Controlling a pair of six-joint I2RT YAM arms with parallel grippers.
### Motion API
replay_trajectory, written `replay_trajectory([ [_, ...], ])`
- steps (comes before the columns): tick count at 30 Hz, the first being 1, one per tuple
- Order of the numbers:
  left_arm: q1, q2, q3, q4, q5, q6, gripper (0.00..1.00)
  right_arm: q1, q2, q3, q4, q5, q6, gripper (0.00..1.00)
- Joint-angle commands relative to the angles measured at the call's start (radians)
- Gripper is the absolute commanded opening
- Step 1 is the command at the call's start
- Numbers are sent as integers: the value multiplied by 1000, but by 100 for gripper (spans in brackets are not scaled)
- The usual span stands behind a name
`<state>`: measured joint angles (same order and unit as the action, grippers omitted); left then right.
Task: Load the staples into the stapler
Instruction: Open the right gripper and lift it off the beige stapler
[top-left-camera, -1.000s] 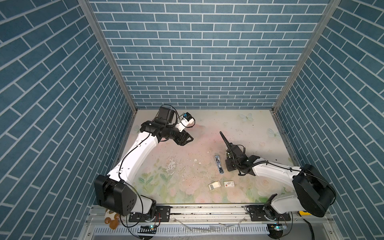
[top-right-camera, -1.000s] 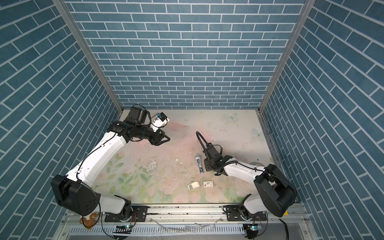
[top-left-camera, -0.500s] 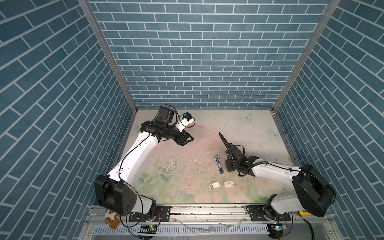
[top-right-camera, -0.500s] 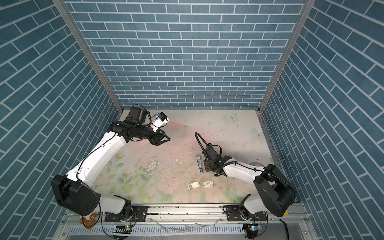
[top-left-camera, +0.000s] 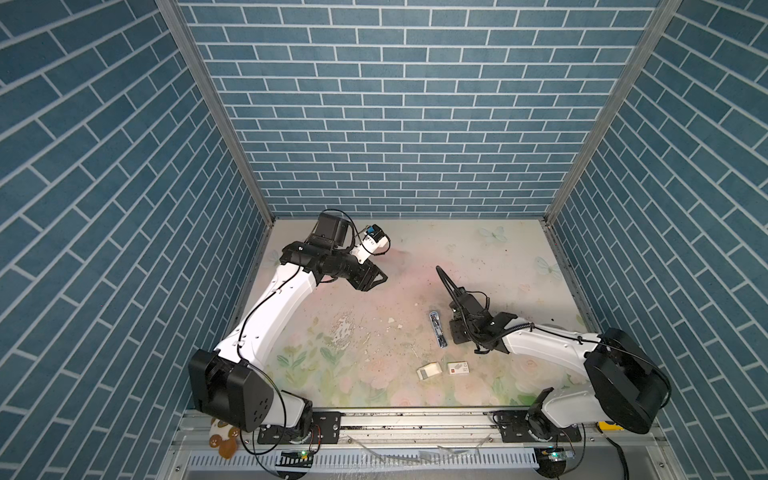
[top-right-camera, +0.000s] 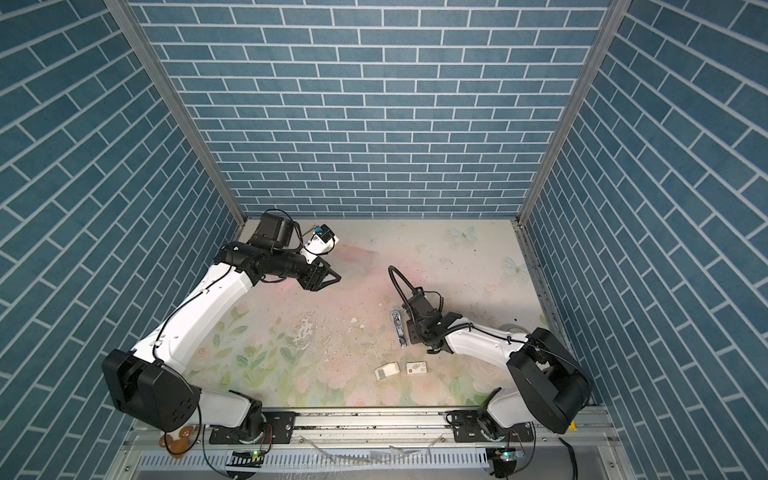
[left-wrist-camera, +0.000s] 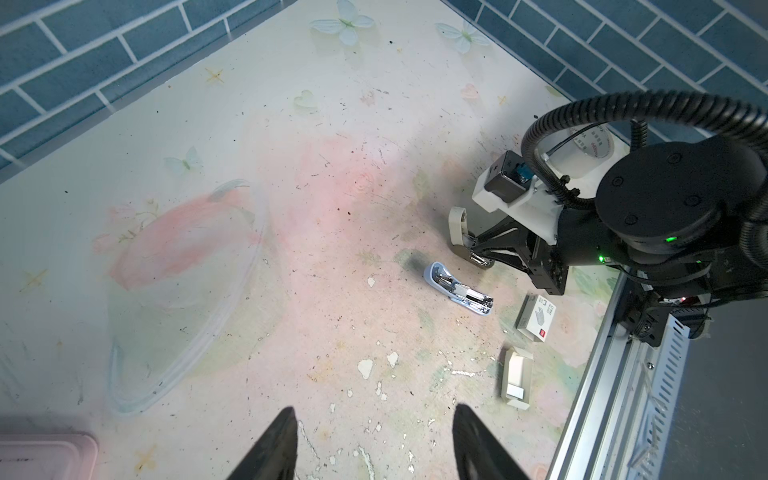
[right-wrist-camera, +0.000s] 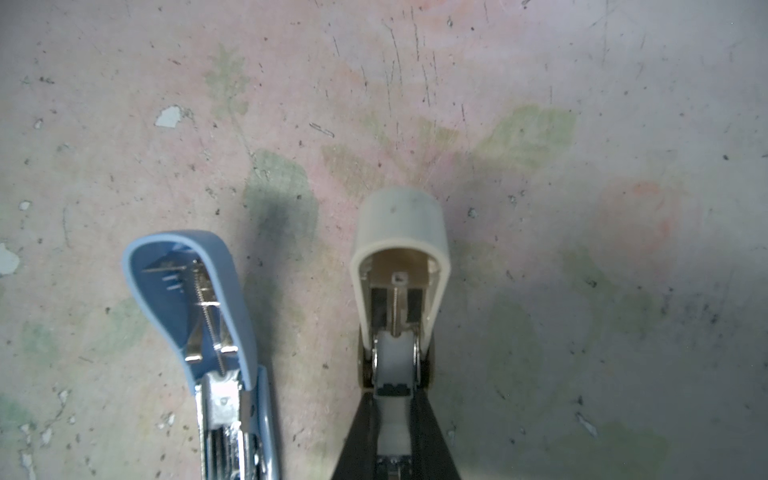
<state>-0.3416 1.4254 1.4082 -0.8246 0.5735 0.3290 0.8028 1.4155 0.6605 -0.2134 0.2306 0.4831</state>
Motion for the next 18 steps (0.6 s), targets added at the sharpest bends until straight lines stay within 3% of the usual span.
replay_trajectory([
  [1,0,3,4,-3,14,1,61,16,11,-28,-52,-10,50,10],
  [18,0,9,8,-4,16,-1,62,30,10,-33,-76,16,98,14],
])
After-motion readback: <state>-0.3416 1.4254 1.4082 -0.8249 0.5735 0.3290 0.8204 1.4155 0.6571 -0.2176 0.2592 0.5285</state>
